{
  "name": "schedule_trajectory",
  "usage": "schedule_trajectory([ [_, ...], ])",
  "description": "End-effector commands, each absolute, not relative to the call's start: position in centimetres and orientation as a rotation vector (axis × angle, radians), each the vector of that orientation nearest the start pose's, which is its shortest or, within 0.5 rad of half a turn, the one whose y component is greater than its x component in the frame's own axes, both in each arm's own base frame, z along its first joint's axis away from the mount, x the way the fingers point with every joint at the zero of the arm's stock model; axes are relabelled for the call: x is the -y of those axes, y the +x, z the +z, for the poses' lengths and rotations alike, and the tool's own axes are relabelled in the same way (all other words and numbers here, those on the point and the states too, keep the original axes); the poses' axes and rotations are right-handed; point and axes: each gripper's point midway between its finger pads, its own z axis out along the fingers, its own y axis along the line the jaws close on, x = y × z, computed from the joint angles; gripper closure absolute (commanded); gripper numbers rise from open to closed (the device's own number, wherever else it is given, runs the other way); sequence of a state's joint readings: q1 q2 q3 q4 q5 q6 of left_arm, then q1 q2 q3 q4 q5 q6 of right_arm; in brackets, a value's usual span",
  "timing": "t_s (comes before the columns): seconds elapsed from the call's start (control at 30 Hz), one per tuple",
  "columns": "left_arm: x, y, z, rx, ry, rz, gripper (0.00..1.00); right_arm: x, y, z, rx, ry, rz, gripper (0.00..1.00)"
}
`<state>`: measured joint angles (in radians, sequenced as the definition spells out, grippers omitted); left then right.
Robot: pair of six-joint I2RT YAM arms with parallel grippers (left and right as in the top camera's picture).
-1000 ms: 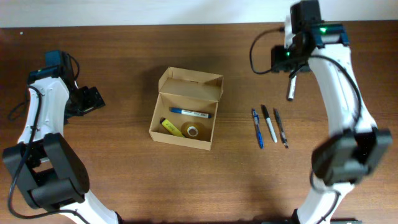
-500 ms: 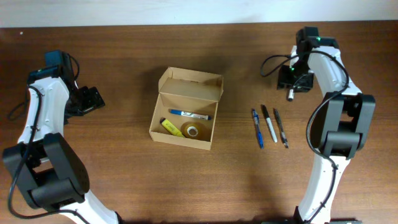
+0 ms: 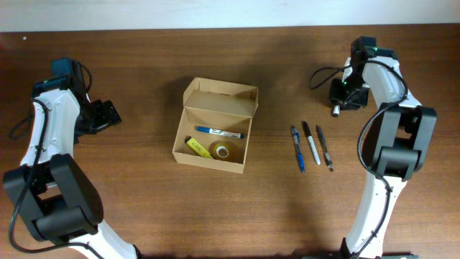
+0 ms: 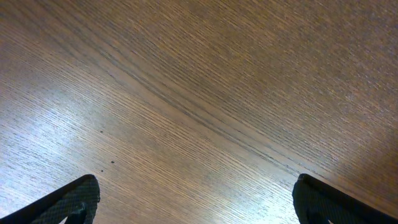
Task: Pack container
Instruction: 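Grasp the black whiteboard marker with the right gripper, then place the black marker into the box and release it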
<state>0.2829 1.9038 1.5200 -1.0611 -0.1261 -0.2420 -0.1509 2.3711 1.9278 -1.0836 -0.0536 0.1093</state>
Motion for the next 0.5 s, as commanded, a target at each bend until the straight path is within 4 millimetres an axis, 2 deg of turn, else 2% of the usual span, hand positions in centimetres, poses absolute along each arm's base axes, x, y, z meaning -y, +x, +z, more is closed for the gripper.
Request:
schedule_trajectory([
  [0.0,-12.8,36.5,8.4,-2.912,-0.778,0.185,0.00,5.8,46.1,-1.2,-3.092,0.422,0.105,0.82],
  [0.07,-12.8,36.5,8.4,-2.912,-0.778,0.185,0.00,5.8,46.1,-1.2,-3.089,0.422,0.105,0.96],
  [0.17,-12.8,36.5,8.4,-2.912,-0.778,0.185,0.00,5.8,46.0,-1.0,-3.093,0.422,0.111,0.96],
  [0.23,-12.8,36.5,8.4,-2.912,-0.778,0.185,0.00,5.2,46.3,-0.2,-3.082,0.416,0.157,0.96],
  [0.3,-12.8,36.5,8.4,-2.913,-0.777,0.185,0.00,4.2,47.0,1.8,-3.047,0.397,0.228,0.96],
  [0.37,-12.8,36.5,8.4,-2.912,-0.778,0.185,0.00,2.9,48.0,4.9,-2.997,0.344,0.293,0.96],
  [0.47,-12.8,36.5,8.4,-2.912,-0.778,0.185,0.00,0.7,49.1,11.1,-2.907,0.213,0.315,0.96],
])
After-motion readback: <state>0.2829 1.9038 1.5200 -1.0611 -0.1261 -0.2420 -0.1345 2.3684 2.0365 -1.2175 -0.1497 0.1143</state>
